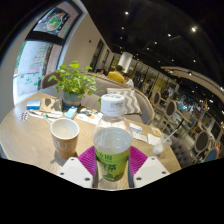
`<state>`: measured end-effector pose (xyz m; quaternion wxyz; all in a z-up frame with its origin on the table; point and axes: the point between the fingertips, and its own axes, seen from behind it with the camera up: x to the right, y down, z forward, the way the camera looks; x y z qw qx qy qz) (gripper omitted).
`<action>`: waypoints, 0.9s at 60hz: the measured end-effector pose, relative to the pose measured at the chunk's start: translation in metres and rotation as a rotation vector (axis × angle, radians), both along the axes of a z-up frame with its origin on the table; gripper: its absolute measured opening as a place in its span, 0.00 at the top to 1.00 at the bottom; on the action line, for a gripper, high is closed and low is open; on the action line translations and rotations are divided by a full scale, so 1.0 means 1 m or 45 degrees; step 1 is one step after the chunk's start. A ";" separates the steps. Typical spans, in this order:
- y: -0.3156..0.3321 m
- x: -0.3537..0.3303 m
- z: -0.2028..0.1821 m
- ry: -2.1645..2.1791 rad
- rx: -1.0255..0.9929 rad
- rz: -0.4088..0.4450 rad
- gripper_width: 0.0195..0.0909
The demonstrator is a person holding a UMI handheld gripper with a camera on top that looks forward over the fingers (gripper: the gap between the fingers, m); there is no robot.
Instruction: Pour water
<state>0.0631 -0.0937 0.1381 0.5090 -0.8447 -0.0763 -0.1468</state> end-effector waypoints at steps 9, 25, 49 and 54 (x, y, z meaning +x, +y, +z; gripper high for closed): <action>0.040 0.022 0.047 -0.426 0.013 0.063 0.71; 0.098 0.009 0.066 -1.384 -0.050 0.363 0.72; 0.114 -0.014 0.045 -2.116 -0.147 0.645 0.72; 0.111 -0.015 0.050 -2.071 -0.141 0.639 0.72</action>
